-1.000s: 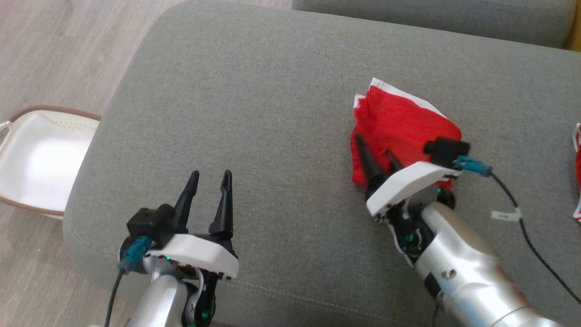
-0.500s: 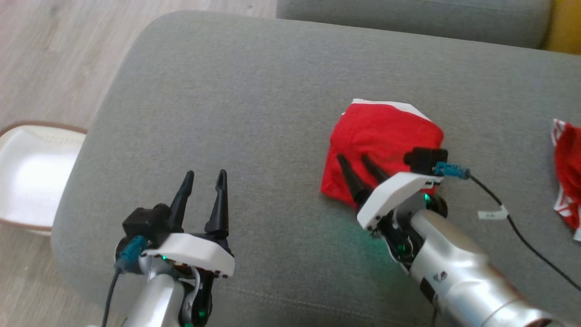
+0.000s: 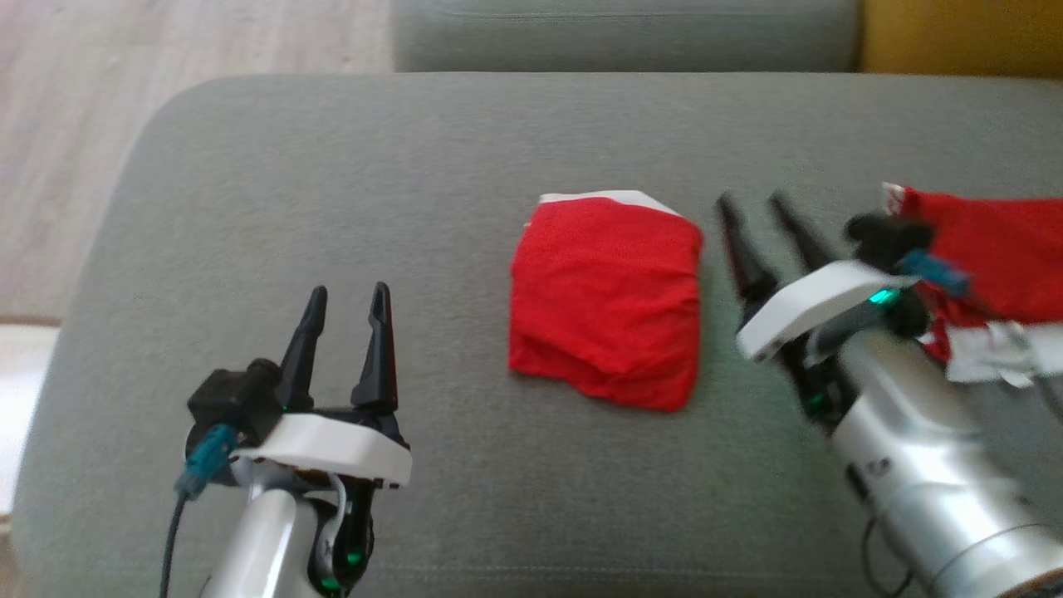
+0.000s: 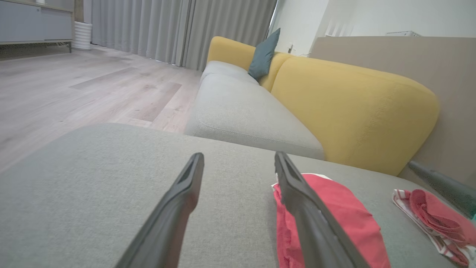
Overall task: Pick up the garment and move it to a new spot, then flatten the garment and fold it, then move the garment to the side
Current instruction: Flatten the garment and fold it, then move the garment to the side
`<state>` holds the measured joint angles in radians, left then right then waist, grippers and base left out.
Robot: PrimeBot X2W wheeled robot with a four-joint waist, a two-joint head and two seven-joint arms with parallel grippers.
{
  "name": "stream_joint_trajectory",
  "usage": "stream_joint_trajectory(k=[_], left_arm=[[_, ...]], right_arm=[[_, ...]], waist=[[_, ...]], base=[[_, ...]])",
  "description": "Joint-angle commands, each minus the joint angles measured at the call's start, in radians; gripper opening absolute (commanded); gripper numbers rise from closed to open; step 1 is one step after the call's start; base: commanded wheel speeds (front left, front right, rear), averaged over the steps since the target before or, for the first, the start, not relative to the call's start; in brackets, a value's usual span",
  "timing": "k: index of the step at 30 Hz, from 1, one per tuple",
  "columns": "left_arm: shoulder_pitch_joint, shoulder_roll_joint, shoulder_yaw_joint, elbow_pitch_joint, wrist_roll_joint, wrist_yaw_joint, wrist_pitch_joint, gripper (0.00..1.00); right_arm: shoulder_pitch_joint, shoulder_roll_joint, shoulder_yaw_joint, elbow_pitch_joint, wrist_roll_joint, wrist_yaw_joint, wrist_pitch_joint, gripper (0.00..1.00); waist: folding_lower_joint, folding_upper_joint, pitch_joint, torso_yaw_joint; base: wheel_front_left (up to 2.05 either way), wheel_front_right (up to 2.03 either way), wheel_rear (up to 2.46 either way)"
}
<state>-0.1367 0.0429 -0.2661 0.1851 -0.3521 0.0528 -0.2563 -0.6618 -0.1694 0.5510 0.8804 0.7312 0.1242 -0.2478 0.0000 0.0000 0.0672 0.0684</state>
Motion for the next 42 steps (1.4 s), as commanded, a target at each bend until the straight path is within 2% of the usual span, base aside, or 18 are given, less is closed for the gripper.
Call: stream_joint_trajectory(k=[1,4,9,13,17,21,29,36,42], left_arm=[[-0.036,0.007,0.042,-0.040,0.005,-0.001,-0.006,1.00],[-0.047,0.007,0.054,-0.064,0.010,-0.004,-0.006,1.00],[-0.054,0.007,0.067,-0.092,0.014,-0.008,-0.006,1.00],[-0.049,0.007,0.065,-0.104,0.017,-0.011,-0.006,1.00],[-0.034,0.007,0.064,-0.110,0.020,-0.012,-0.006,1.00],[-0.026,0.007,0.062,-0.110,0.021,-0.014,-0.006,1.00],[-0.038,0.007,0.044,-0.104,0.021,-0.020,-0.006,1.00],[-0.062,0.007,0.017,-0.089,0.016,-0.024,-0.006,1.00],[-0.081,0.007,-0.004,-0.081,0.008,-0.022,-0.006,1.00]], right_arm=[[0.002,0.002,-0.018,-0.051,-0.044,0.007,-0.013,1.00],[0.078,0.000,-0.160,-0.167,-0.205,0.007,-0.014,1.00],[0.240,0.058,-0.351,-0.365,-0.452,0.007,-0.014,1.00],[0.346,0.098,-0.431,-0.462,-0.550,0.007,-0.014,1.00],[0.402,0.114,-0.455,-0.514,-0.593,0.007,-0.014,1.00],[0.422,0.118,-0.461,-0.540,-0.599,0.007,-0.011,1.00],[0.424,0.119,-0.435,-0.557,-0.540,0.007,0.012,1.00],[0.372,0.119,-0.341,-0.535,-0.363,0.007,0.109,1.00],[0.290,0.119,-0.298,-0.444,-0.246,0.007,0.191,1.00]], waist=[[0.0000,0.0000,0.004,-0.029],[0.0000,0.0000,0.013,-0.060],[0.0000,0.0000,0.025,-0.099],[0.0000,0.0000,0.029,-0.114],[0.0000,0.0000,0.034,-0.124],[0.0000,0.0000,0.037,-0.126],[0.0000,0.0000,0.056,-0.107],[0.0000,0.0000,0.102,-0.051],[0.0000,0.0000,0.148,0.017]], base=[[0.00,0.00,0.00],[0.00,0.00,0.00],[0.00,0.00,0.00],[0.00,0.00,0.00],[0.00,0.00,0.00],[0.00,0.00,0.00],[0.00,0.00,0.00],[0.00,0.00,0.00],[0.00,0.00,0.00]])
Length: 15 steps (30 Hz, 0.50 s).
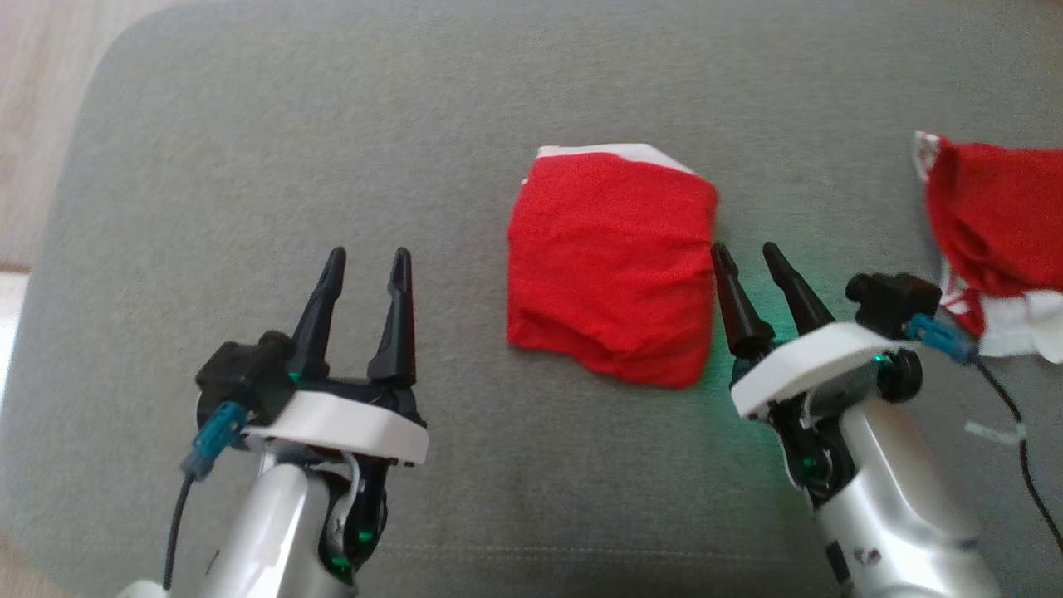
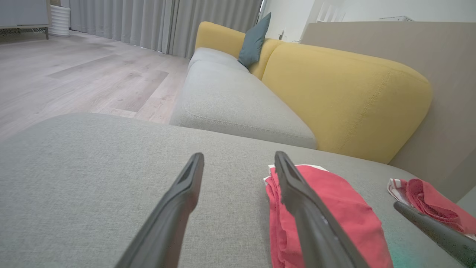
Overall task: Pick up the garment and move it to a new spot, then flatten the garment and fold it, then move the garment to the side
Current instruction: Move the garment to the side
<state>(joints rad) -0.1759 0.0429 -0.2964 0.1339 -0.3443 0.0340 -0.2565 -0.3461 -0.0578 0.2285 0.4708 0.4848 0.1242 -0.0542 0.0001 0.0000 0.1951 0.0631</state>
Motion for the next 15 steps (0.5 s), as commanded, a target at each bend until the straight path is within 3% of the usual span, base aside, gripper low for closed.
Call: stream_joint_trajectory(k=[1,7,15], left_arm=[[-0.045,0.007,0.022,-0.028,-0.002,-0.003,-0.005,1.00],[-0.057,0.007,0.011,-0.027,-0.015,0.005,-0.005,1.00],[-0.069,0.007,0.010,-0.026,-0.021,0.006,-0.005,1.00]], right_arm=[[-0.040,0.007,0.028,-0.013,0.021,0.007,0.007,1.00],[-0.125,0.008,0.042,0.139,0.094,0.007,0.053,1.00],[-0.217,0.008,0.063,0.326,0.068,0.007,0.051,1.00]], waist=[[-0.0001,0.0000,0.027,0.035],[-0.0001,0.0000,0.060,0.096],[-0.0001,0.0000,0.090,0.129]], base=[[0.00,0.00,0.00],[0.00,0.00,0.00],[0.00,0.00,0.00]])
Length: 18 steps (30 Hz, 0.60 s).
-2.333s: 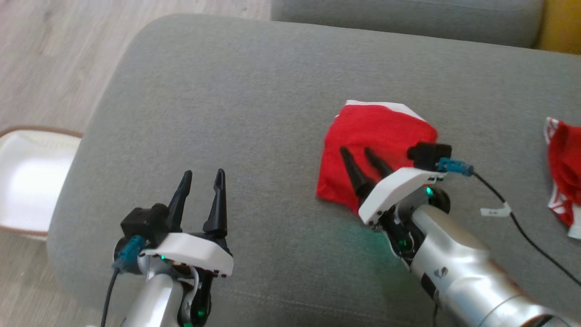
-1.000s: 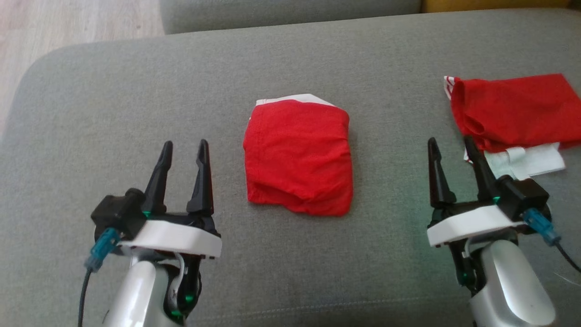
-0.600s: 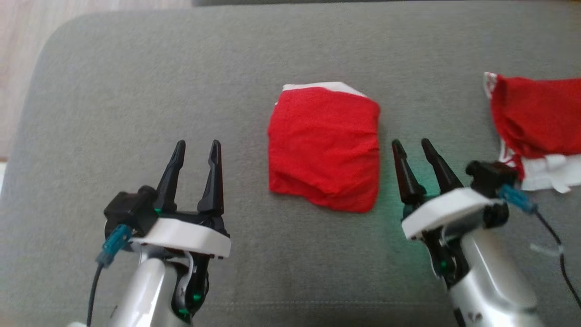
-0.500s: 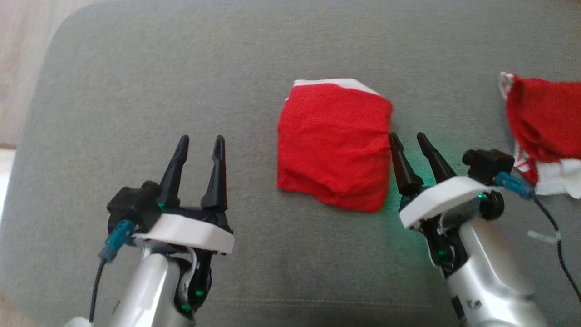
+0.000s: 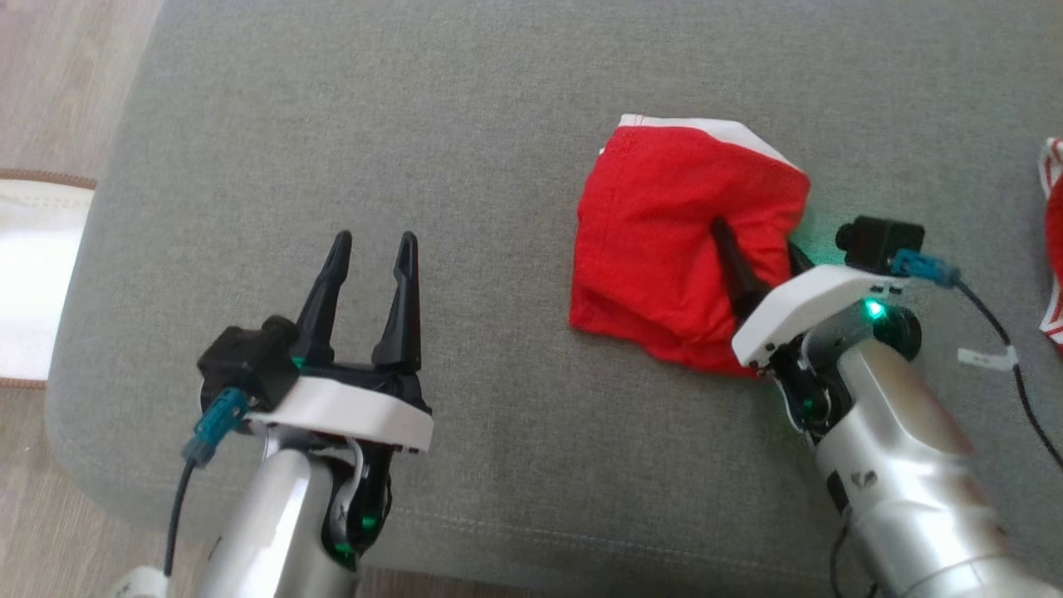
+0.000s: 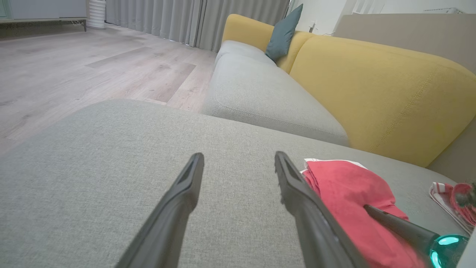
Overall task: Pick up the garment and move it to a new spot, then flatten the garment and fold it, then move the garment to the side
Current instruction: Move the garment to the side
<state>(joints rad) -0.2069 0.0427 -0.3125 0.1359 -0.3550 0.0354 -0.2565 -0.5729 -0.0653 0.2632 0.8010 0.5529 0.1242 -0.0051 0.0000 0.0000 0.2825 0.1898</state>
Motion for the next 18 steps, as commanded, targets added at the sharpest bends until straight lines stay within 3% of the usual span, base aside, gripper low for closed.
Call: stream_joint_trajectory(k=[1,5,6,7,13,18], left_arm=[[-0.040,0.008,0.026,-0.028,-0.011,0.005,-0.005,1.00],[-0.048,0.008,0.028,-0.027,-0.011,0.008,-0.005,1.00],[-0.050,0.008,0.029,-0.026,-0.011,0.008,-0.005,1.00],[-0.052,0.008,0.030,-0.026,-0.011,0.008,-0.005,1.00],[-0.052,0.008,0.040,-0.026,-0.005,0.006,-0.005,1.00],[-0.049,0.008,0.051,-0.027,0.001,0.003,-0.005,1.00]], right_arm=[[0.001,0.015,0.032,0.015,-0.004,0.007,0.001,1.00],[-0.029,0.015,0.055,0.069,-0.006,0.007,-0.008,0.99],[-0.035,0.015,0.064,0.076,-0.005,0.007,-0.011,0.29],[-0.041,0.015,0.073,0.081,-0.010,0.007,-0.018,0.00],[-0.082,0.011,0.094,0.120,-0.116,0.007,-0.082,0.00],[-0.101,-0.032,0.123,0.105,-0.203,0.007,-0.110,0.00]], waist=[[0.0000,0.0000,0.005,0.003],[0.0000,0.0000,0.012,-0.002],[0.0000,0.0000,0.012,-0.006],[0.0000,0.0000,0.011,-0.010],[0.0000,0.0000,-0.006,-0.048],[0.0000,0.0000,-0.022,-0.084]], base=[[0.00,0.00,0.00],[0.00,0.00,0.00],[0.00,0.00,0.00],[0.00,0.00,0.00],[0.00,0.00,0.00],[0.00,0.00,0.00]])
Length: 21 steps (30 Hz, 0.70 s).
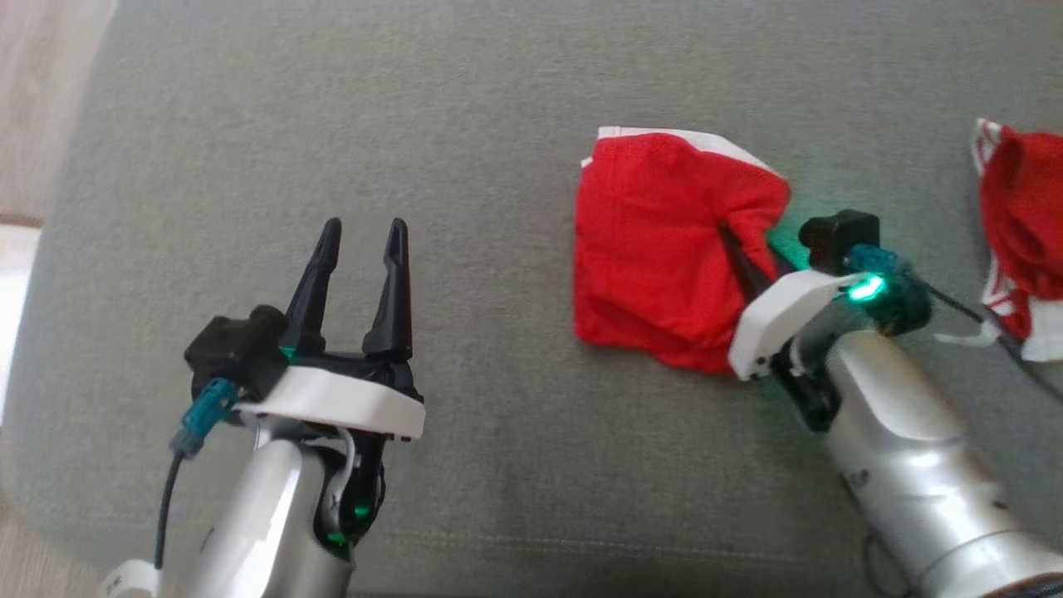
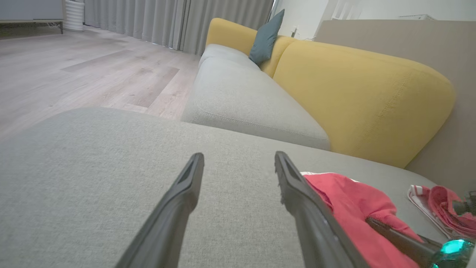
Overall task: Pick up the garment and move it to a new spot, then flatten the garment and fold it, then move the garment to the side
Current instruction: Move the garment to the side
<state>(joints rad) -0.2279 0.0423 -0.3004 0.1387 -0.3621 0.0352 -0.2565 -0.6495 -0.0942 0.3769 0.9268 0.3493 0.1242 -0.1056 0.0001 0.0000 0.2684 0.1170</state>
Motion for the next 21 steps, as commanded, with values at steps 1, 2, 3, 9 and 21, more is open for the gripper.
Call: stream_joint_trajectory(k=[1,2,3,9,21], left_arm=[[-0.027,0.008,0.041,-0.031,0.010,0.002,-0.005,1.00],[-0.027,0.008,0.044,-0.031,0.011,0.000,-0.005,1.00],[-0.027,0.008,0.046,-0.032,0.013,-0.002,-0.005,1.00],[-0.026,0.008,0.057,-0.037,0.025,-0.011,-0.005,1.00],[-0.059,0.008,0.053,-0.040,0.041,-0.027,-0.005,1.00]], right_arm=[[-0.029,-0.022,0.021,-0.032,-0.021,0.007,-0.015,0.00],[-0.033,-0.043,0.035,-0.045,-0.042,0.007,-0.017,0.00],[-0.037,-0.065,0.047,-0.060,-0.057,0.007,-0.017,0.00],[-0.070,-0.260,0.178,-0.224,-0.103,0.007,0.024,0.00],[-0.121,-0.691,0.377,-0.480,0.040,0.007,0.138,0.00]], waist=[[-0.0001,0.0000,-0.011,-0.022],[-0.0001,0.0000,-0.015,-0.033],[-0.0001,0.0000,-0.018,-0.043],[-0.0001,0.0000,-0.028,-0.127],[-0.0001,0.0000,0.020,-0.217]], base=[[0.00,0.00,0.00],[0.00,0.00,0.00],[0.00,0.00,0.00],[0.00,0.00,0.00],[0.00,0.00,0.00]])
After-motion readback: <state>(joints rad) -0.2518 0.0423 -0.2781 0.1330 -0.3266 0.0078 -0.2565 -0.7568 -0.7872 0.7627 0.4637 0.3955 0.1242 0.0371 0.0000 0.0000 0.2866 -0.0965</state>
